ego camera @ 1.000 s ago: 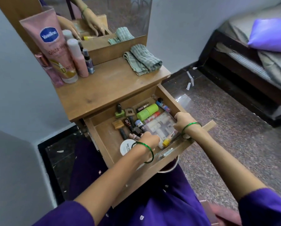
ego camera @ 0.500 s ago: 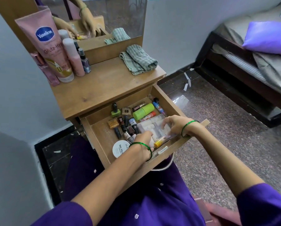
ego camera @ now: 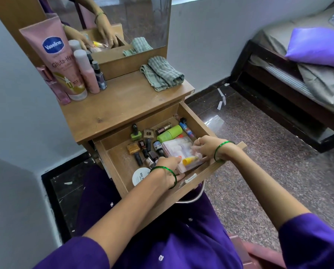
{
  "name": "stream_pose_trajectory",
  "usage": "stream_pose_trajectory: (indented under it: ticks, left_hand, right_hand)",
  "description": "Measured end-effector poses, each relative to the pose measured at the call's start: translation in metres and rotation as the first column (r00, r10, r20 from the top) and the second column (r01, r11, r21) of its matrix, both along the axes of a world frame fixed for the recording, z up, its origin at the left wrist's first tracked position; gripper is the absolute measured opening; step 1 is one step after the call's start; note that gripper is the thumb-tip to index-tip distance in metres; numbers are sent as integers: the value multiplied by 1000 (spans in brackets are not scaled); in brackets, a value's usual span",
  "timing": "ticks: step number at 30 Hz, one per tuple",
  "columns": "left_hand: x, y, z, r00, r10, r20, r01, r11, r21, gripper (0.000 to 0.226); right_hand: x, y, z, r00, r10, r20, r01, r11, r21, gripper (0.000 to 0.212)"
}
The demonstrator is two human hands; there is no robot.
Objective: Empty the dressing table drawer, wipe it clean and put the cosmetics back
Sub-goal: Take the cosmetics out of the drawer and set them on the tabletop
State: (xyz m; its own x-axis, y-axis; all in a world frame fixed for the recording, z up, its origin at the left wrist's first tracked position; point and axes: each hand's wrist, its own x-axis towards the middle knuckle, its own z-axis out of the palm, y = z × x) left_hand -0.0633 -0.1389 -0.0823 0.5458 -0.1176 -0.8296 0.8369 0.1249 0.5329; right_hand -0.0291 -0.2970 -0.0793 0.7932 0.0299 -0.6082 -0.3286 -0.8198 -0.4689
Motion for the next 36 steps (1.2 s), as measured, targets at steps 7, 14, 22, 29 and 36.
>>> stream_pose_trajectory:
  ticks: [7,14,22,29,36]
  left_hand:
    - [4,16,3,995,-30,95,30,1000,5,27]
    - [-5,55,23,992,-55,113,63,996,-66,12]
    - [0,105,57,968,-64,242,94,989,-117,28]
    - [34,118,76,950,122,288,-68,979,-191,6]
    - [87,113,76,940,184,287,-143,977,-160,5]
  right_hand:
    - [-8,2,18,997,60,-48,-55,993,101,38]
    - [-18,13,36,964,241,110,-242,970,-8,19]
    - [-11,27,74,923,246,297,-295,946,135,19]
    - [20,49,85,921,-143,362,-91,825,558,13]
    - [78,74,66,889,-319,327,86,820,566,10]
